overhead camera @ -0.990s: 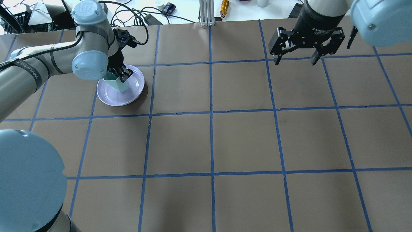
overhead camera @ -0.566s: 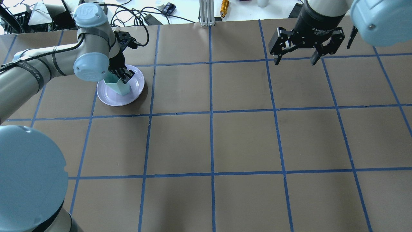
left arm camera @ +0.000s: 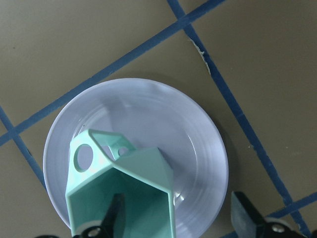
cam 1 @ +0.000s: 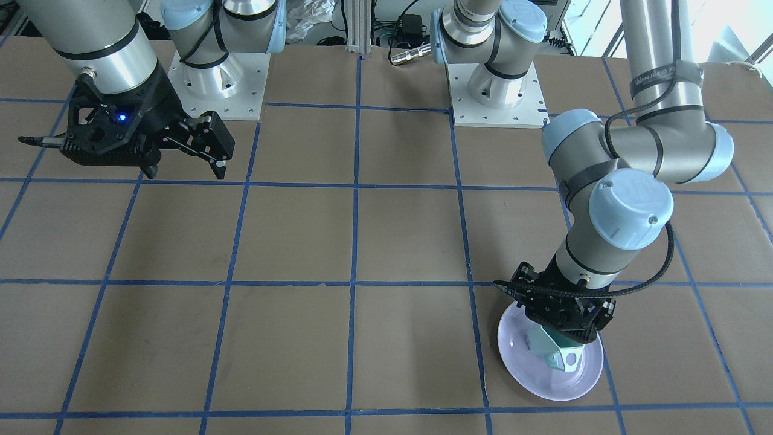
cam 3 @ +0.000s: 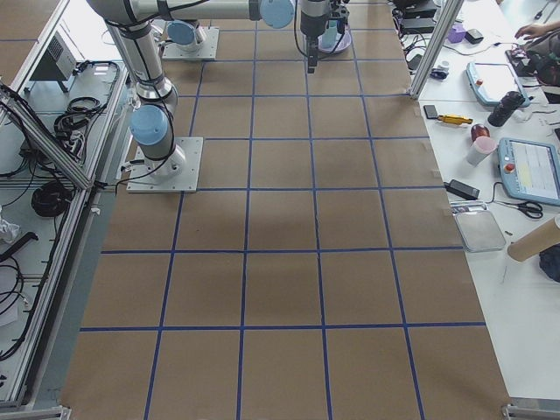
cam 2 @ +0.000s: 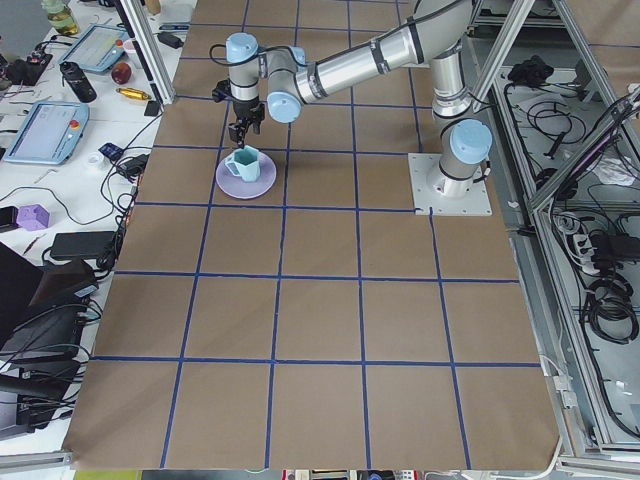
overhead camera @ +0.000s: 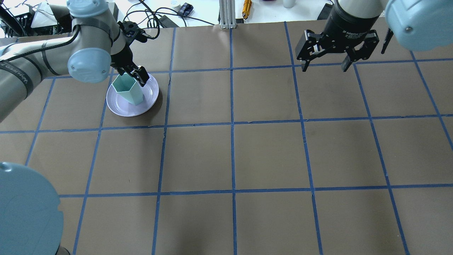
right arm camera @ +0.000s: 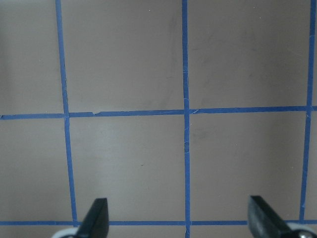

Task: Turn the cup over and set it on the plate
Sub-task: 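Open the left gripper to release the cup on the plate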

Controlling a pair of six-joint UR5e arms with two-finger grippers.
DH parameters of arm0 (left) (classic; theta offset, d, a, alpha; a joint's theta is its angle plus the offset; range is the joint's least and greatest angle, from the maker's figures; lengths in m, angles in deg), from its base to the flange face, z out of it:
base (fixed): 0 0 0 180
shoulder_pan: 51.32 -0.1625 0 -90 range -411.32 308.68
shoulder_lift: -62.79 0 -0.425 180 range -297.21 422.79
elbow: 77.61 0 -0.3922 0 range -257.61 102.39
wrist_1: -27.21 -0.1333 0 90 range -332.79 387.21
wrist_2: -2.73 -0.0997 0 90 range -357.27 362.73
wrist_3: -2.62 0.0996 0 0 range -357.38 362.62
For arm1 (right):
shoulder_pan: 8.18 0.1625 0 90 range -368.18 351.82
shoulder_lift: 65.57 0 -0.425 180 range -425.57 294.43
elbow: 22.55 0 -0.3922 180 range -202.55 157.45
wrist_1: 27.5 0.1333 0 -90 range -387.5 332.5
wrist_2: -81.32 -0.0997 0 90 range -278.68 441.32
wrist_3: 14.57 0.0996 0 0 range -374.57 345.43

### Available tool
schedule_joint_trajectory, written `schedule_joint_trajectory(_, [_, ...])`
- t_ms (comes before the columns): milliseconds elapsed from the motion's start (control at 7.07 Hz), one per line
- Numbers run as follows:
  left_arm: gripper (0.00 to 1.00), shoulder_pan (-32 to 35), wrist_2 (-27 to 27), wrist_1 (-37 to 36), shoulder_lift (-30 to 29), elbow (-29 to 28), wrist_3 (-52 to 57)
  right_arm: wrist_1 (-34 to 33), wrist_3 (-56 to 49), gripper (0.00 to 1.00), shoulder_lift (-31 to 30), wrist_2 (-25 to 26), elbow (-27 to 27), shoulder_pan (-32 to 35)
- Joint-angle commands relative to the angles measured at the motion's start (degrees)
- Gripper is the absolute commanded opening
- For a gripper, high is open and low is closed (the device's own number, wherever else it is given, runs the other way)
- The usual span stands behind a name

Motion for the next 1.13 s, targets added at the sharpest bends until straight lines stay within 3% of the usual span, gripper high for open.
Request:
schedule_joint_trajectory(0, [1.0, 0.3, -0.4, 8.9, 7.9, 0.1, -4.3, 0.0, 0.0, 1.0, 0.0, 0.0, 0.0, 0.0])
schedule_joint_trajectory(566, [1.0, 3.3, 0.3, 24.6, 22.4, 1.1, -25.1, 0.0, 0.0, 1.0, 0.0, 0.0, 0.0, 0.0])
schedule_joint_trajectory(848, [1.0, 3.5, 0.9, 27.8, 25.6, 0.6, -30.8, 0.0, 0.0, 1.0, 0.0, 0.0, 0.0, 0.0])
schedule_joint_trajectory(990, [1.0, 3.5, 3.8, 28.1, 26.3, 0.5, -35.8, 0.0, 0.0, 1.0, 0.0, 0.0, 0.0, 0.0])
